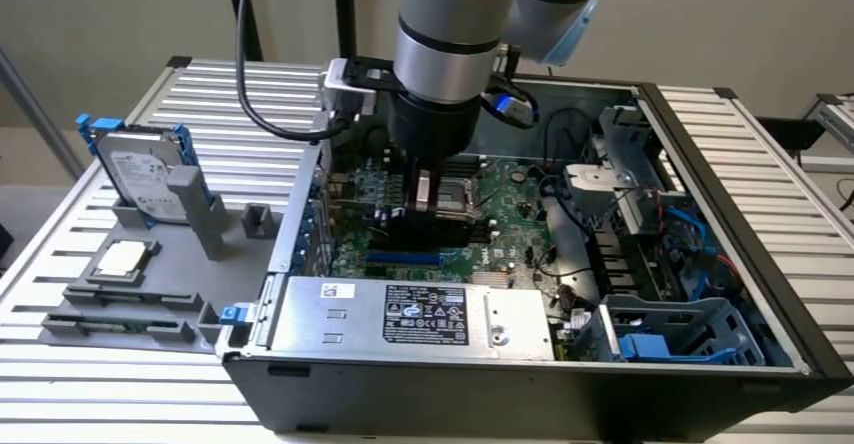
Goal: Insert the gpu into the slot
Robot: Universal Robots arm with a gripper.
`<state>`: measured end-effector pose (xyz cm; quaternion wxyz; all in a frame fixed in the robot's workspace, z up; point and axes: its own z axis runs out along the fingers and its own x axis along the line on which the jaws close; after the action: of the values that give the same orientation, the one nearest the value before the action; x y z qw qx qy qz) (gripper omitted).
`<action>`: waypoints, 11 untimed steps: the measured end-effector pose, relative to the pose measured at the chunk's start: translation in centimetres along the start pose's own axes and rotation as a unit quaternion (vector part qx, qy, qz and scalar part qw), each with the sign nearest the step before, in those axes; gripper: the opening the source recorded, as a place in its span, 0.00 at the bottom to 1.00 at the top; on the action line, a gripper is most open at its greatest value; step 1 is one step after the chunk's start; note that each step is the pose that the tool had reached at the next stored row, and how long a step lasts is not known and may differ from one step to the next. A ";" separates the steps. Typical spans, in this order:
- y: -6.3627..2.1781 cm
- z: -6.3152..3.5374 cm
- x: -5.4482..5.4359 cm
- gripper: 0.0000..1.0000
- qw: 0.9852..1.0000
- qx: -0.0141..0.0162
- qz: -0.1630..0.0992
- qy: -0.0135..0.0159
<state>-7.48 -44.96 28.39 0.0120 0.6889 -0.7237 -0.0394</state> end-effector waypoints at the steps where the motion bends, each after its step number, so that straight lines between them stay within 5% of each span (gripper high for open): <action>1: -0.01 0.18 0.0 0.26 1.000 0.000 0.000 0.000; 11: -0.22 1.58 0.1 0.26 1.000 -0.006 0.000 0.000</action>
<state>-7.38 -44.96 26.79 0.0163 0.6886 -0.7236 -0.0435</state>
